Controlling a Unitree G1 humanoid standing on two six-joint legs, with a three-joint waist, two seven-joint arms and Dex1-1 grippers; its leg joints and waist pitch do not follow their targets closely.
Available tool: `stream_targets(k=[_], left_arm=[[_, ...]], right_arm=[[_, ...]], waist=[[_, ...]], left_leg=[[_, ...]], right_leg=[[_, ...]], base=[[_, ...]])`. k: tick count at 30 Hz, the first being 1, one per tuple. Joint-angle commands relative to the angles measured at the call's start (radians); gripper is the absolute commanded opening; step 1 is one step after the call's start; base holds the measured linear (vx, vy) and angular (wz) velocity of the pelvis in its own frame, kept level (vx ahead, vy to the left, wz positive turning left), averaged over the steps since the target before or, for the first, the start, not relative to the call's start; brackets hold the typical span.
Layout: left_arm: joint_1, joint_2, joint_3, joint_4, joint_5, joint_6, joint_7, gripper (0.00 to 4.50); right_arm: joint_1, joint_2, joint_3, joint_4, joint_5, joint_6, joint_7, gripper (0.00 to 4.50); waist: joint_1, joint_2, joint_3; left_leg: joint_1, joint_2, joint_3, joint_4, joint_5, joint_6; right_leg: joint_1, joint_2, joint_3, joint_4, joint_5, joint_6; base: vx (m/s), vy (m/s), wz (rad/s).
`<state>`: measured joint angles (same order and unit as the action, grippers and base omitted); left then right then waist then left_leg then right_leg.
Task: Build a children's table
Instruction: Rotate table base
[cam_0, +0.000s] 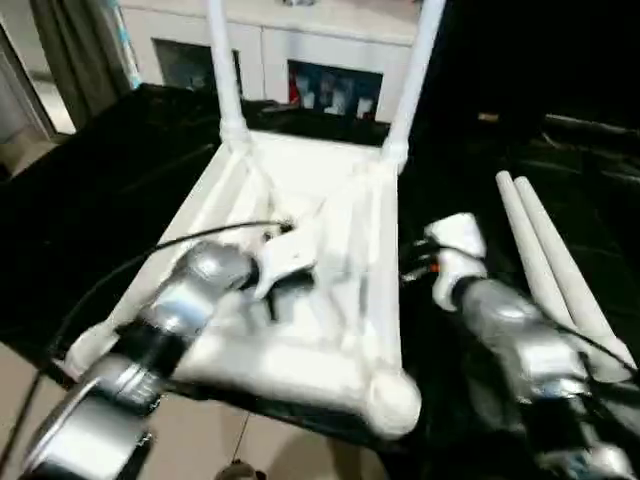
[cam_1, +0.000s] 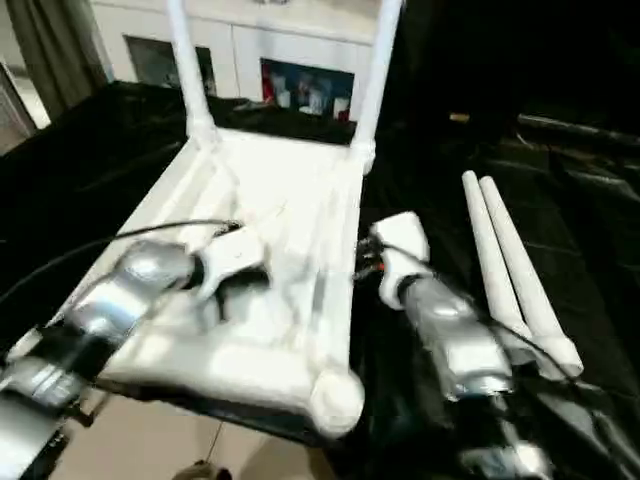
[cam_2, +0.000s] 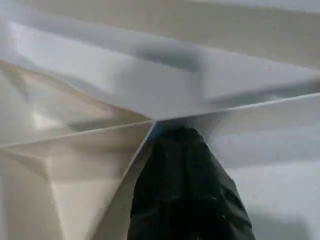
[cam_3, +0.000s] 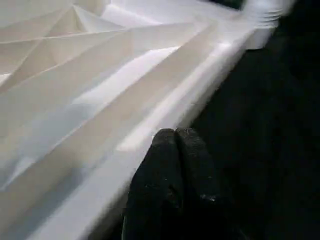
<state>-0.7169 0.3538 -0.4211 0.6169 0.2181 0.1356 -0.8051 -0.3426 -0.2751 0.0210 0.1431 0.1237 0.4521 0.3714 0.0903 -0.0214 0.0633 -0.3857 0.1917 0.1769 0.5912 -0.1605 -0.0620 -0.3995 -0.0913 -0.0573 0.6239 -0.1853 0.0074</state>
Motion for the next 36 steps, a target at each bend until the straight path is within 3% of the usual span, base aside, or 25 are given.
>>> stream_targets(k=[1,5,9,13,14,15,17,20,21,22,23,24,26,27,28,29,30,31,32,33,34,36], left_arm=[[-0.047,-0.012,-0.011,0.069,0.046,-0.058,0.083,0.0],[-0.121,-0.062,-0.013,0.231,0.084,-0.127,0.227,0.0],[-0.179,-0.14,0.028,0.39,0.066,-0.193,0.371,0.0],[-0.218,-0.182,0.056,0.497,0.074,-0.239,0.525,0.0],[-0.221,-0.184,0.058,0.503,0.075,-0.242,0.535,0.0],[-0.228,-0.18,0.073,0.508,0.068,-0.256,0.55,0.0],[-0.241,-0.181,0.096,0.527,0.05,-0.282,0.557,0.0],[-0.241,-0.175,0.149,0.501,-0.02,-0.316,0.455,0.0],[-0.218,-0.171,0.196,0.438,-0.112,-0.313,0.293,0.0],[-0.201,-0.165,0.204,0.396,-0.146,-0.296,0.224,0.0],[-0.145,-0.142,0.212,0.265,-0.242,-0.237,0.024,0.0],[-0.12,-0.131,0.209,0.206,-0.281,-0.208,-0.058,0.0],[-0.053,-0.083,0.165,0.048,-0.345,-0.111,-0.194,0.0],[-0.024,-0.053,0.138,-0.021,-0.368,-0.073,-0.241,0.0],[0.044,0.023,0.069,-0.188,-0.424,0.025,-0.349,0.0],[0.067,0.053,0.042,-0.244,-0.441,0.061,-0.38,0.0],[0.076,0.065,0.031,-0.266,-0.448,0.075,-0.392,0.0],[0.113,0.118,-0.024,-0.335,-0.436,0.116,-0.435,0.0],[0.133,0.145,-0.061,-0.357,-0.402,0.121,-0.454,0.0],[0.142,0.146,-0.066,-0.354,-0.372,0.122,-0.463,0.0],[0.146,0.145,-0.068,-0.351,-0.356,0.122,-0.467,0.0],[0.159,0.121,-0.076,-0.318,-0.252,0.115,-0.436,0.0]], right_arm=[[0.013,-0.018,-0.034,-0.051,0.012,0.027,-0.003,0.03],[0.017,-0.039,-0.059,-0.11,0.024,0.058,-0.004,0.03],[0.005,-0.055,-0.078,-0.143,0.041,0.081,0.001,0.03],[0.0,-0.064,-0.087,-0.159,0.048,0.099,0.009,0.03],[0.0,-0.064,-0.088,-0.161,0.048,0.101,0.01,0.03],[0.003,-0.069,-0.089,-0.177,0.052,0.104,0.019,0.03],[0.007,-0.076,-0.094,-0.199,0.065,0.117,0.032,0.03],[0.024,-0.105,-0.096,-0.25,0.11,0.139,0.083,0.03],[0.039,-0.133,-0.094,-0.28,0.125,0.15,0.116,0.03],[0.043,-0.141,-0.096,-0.288,0.129,0.156,0.124,0.03],[0.053,-0.165,-0.102,-0.307,0.136,0.17,0.145,0.03],[0.057,-0.175,-0.104,-0.315,0.138,0.175,0.155,0.03],[0.065,-0.198,-0.108,-0.325,0.138,0.18,0.173,0.03],[0.068,-0.206,-0.11,-0.329,0.139,0.183,0.181,0.03],[0.078,-0.232,-0.114,-0.342,0.148,0.192,0.204,0.03],[0.082,-0.243,-0.114,-0.35,0.151,0.195,0.214,0.03],[0.084,-0.248,-0.114,-0.353,0.153,0.197,0.218,0.03],[0.096,-0.273,-0.114,-0.371,0.166,0.209,0.241,0.03],[0.103,-0.289,-0.112,-0.382,0.172,0.215,0.256,0.03],[0.107,-0.296,-0.11,-0.386,0.175,0.219,0.262,0.03],[0.108,-0.3,-0.109,-0.389,0.176,0.221,0.265,0.03],[0.121,-0.318,-0.094,-0.406,0.177,0.231,0.289,0.03]], waist=[[0.001,0.014,-0.074],[-0.001,0.007,-0.077],[0.005,0.002,-0.08],[0.006,0.006,-0.082],[0.005,0.005,-0.082],[0.006,0.01,-0.081],[0.004,0.008,-0.08],[0.007,0.01,-0.079],[0.011,0.01,-0.078],[0.014,0.009,-0.078],[0.022,0.01,-0.078],[0.018,0.011,-0.077],[0.017,0.008,-0.078],[0.016,0.013,-0.075],[0.02,0.014,-0.08],[0.015,0.015,-0.074],[0.01,0.018,-0.07],[0.007,0.015,-0.065],[0.009,0.014,-0.066],[0.009,0.018,-0.058],[0.008,0.014,-0.056],[0.008,0.016,-0.061]], left_leg=[[0.018,0.026,-0.016,-0.079,-0.288,-0.049],[0.018,0.023,-0.014,-0.072,-0.275,-0.034],[0.018,0.023,-0.012,-0.066,-0.232,-0.009],[0.017,0.026,-0.014,-0.064,-0.204,0.01],[0.017,0.025,-0.013,-0.064,-0.204,0.013],[0.017,0.026,-0.014,-0.064,-0.207,0.014],[0.017,0.025,-0.014,-0.065,-0.211,0.018],[0.021,0.027,-0.014,-0.065,-0.21,0.026],[0.02,0.028,-0.013,-0.066,-0.195,0.033],[0.02,0.029,-0.013,-0.065,-0.188,0.035],[0.023,0.036,-0.013,-0.068,-0.17,0.037],[0.017,0.035,-0.01,-0.068,-0.168,0.039],[0.021,0.035,-0.007,-0.066,-0.184,0.036],[0.019,0.037,-0.007,-0.069,-0.19,0.038],[0.026,0.043,-0.012,-0.071,-0.211,0.022],[0.019,0.044,-0.011,-0.077,-0.211,0.025],[0.027,0.041,-0.006,-0.077,-0.253,0.01],[0.028,0.036,-0.003,-0.077,-0.288,-0.003],[0.032,0.04,-0.005,-0.079,-0.301,-0.008],[0.031,0.041,-0.005,-0.083,-0.327,-0.016],[0.035,0.038,-0.005,-0.084,-0.35,-0.025],[0.032,0.039,-0.009,-0.084,-0.337,-0.041]], right_leg=[[0.048,-0.046,0.039,-0.086,-0.233,-0.137],[0.046,-0.047,0.039,-0.089,-0.228,-0.14],[0.049,-0.046,0.037,-0.085,-0.159,-0.167],[0.052,-0.048,0.035,-0.077,-0.095,-0.197],[0.052,-0.046,0.036,-0.078,-0.089,-0.199],[0.053,-0.047,0.035,-0.077,-0.08,-0.204],[0.054,-0.046,0.034,-0.079,-0.073,-0.209],[0.054,-0.048,0.034,-0.077,-0.058,-0.219],[0.056,-0.05,0.034,-0.074,-0.035,-0.235],[0.059,-0.054,0.035,-0.073,-0.025,-0.244],[0.058,-0.061,0.036,-0.066,-0.007,-0.276],[0.055,-0.055,0.037,-0.064,0.001,-0.281],[0.054,-0.054,0.036,-0.061,0.003,-0.287],[0.052,-0.055,0.037,-0.062,-0.013,-0.284],[0.058,-0.065,0.037,-0.057,-0.042,-0.276],[0.055,-0.059,0.038,-0.062,-0.062,-0.267],[0.045,-0.053,0.038,-0.067,-0.119,-0.254],[0.041,-0.05,0.04,-0.077,-0.19,-0.234],[0.041,-0.053,0.041,-0.078,-0.218,-0.226],[0.037,-0.052,0.043,-0.088,-0.283,-0.198],[0.033,-0.052,0.044,-0.096,-0.346,-0.173],[0.036,-0.056,0.044,-0.099,-0.373,-0.149]], base=[[0.0,0.0,0.0],[0.0,0.0,0.0],[0.0,0.0,0.0],[0.0,0.0,0.0],[0.0,0.0,0.0],[0.0,0.0,0.0],[0.0,0.0,0.0],[0.0,0.0,0.0],[0.0,0.0,0.0],[0.0,0.0,0.0],[0.0,0.0,0.0],[0.0,0.0,0.0],[0.0,0.0,0.0],[0.0,0.0,0.0],[0.0,0.0,0.0],[0.0,0.0,0.0],[0.0,0.0,0.0],[0.0,0.0,0.0],[0.0,0.0,0.0],[0.0,0.0,0.0],[0.0,0.0,0.0],[0.0,0.0,0.0]])
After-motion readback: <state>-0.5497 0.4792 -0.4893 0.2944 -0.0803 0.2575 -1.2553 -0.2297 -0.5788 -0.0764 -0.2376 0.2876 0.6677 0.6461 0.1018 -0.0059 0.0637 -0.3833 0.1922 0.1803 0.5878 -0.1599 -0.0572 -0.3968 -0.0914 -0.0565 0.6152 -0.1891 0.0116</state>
